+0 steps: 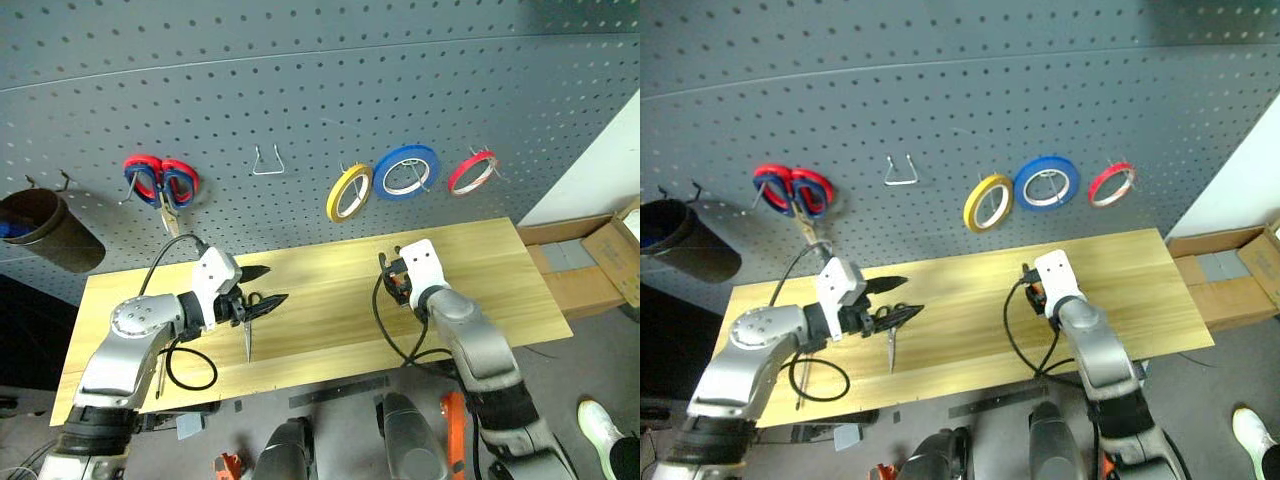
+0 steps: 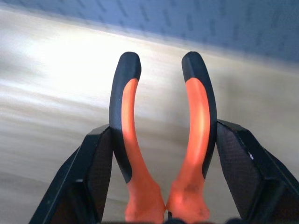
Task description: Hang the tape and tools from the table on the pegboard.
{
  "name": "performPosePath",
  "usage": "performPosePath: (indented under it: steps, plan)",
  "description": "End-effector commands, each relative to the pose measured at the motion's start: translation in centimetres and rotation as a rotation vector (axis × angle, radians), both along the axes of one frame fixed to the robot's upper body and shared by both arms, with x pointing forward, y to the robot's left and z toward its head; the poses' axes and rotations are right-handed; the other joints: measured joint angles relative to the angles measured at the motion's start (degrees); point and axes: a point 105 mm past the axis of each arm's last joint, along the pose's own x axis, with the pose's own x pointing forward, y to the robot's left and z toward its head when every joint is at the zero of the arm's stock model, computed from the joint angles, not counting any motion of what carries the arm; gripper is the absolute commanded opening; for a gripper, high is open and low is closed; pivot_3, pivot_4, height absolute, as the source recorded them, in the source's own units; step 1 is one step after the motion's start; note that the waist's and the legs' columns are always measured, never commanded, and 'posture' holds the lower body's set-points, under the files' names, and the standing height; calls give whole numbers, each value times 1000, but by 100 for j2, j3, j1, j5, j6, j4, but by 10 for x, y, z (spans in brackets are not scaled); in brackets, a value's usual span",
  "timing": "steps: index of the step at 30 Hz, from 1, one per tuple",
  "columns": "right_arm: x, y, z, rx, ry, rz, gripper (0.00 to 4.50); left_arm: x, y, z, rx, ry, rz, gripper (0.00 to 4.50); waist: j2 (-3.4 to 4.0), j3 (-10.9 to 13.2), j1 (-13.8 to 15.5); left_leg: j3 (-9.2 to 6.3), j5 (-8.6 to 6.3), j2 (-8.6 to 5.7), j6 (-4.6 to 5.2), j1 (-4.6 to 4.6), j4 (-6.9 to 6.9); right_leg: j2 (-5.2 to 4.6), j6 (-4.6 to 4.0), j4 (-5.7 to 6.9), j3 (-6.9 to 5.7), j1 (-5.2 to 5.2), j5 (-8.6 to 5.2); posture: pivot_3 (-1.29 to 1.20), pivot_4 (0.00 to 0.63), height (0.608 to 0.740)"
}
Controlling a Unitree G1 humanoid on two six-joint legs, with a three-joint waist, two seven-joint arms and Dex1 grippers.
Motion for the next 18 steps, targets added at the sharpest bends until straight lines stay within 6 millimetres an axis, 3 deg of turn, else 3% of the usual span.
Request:
performPosePath:
  steps: [1,7,12,18]
  plan:
    - [-33,29,52,47,-185,130,2817,-1,15,20,-15,-108,90,3316,0,0,65,1,0,1,0,1,0,0,0,0,0,0,0,-116,262,740]
    - [-54,48,94,114,-309,210,2817,-2,22,33,-90,-203,132,3316,-2,-1,300,1,0,4,-1,4,2,0,-10,-3,-8,1,7,-111,256,740]
    - [-42,52,136,121,-453,250,2817,-4,17,50,-172,-285,112,3316,-3,-1,412,2,2,3,-4,3,4,-1,-11,-6,-11,1,11,-105,241,740]
    - [-19,66,172,177,-537,314,2817,-9,22,56,-247,-299,140,3316,-13,-10,381,3,3,3,-8,3,-3,-2,-13,-9,-15,-1,12,-62,203,740]
